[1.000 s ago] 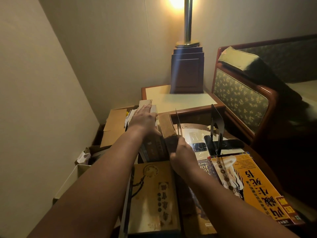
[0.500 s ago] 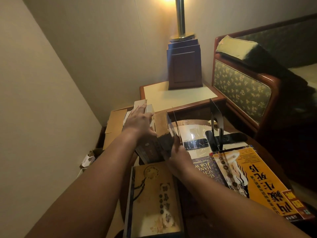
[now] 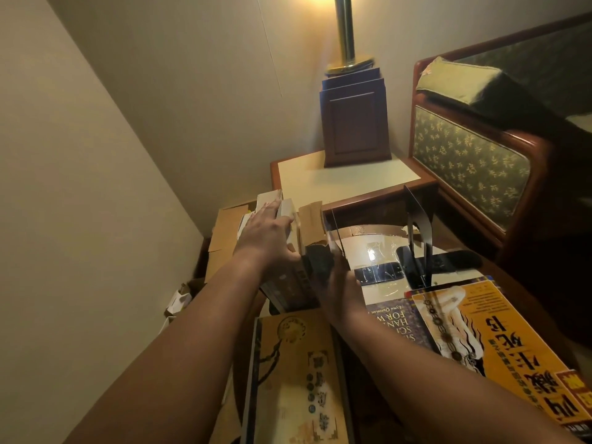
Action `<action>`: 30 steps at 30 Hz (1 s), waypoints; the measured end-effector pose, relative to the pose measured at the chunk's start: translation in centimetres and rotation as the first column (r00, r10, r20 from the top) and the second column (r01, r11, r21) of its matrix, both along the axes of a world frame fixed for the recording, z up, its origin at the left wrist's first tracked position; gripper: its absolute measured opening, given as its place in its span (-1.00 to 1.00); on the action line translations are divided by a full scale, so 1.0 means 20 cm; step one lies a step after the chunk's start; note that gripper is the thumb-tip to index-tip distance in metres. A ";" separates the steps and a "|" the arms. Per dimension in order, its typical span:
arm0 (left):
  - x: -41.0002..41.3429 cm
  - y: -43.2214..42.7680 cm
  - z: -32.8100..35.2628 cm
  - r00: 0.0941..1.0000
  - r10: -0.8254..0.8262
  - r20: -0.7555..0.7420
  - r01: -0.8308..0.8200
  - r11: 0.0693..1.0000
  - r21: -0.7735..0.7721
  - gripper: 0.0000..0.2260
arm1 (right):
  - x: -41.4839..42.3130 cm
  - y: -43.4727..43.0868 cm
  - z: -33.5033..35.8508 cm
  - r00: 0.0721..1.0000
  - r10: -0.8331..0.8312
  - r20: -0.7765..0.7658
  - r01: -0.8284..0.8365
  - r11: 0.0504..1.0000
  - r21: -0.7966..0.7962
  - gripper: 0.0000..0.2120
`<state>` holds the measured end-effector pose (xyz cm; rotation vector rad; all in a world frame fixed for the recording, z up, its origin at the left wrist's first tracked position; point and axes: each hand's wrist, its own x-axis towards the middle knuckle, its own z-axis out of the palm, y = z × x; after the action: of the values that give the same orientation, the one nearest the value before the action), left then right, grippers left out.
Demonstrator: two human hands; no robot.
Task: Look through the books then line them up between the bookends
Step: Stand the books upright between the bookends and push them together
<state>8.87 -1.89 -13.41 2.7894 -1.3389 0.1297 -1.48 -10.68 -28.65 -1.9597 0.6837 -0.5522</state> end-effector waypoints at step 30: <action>-0.02 -0.11 0.03 0.981 -0.189 0.034 0.179 0.966 0.185 -0.57 | -0.30 -0.04 -0.02 0.988 0.154 -0.010 -0.154 0.987 -0.034 -0.72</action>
<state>8.37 -4.06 -12.80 2.8013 -1.6949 0.0767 -7.42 -11.42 -29.10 -2.0278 0.5249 -0.4650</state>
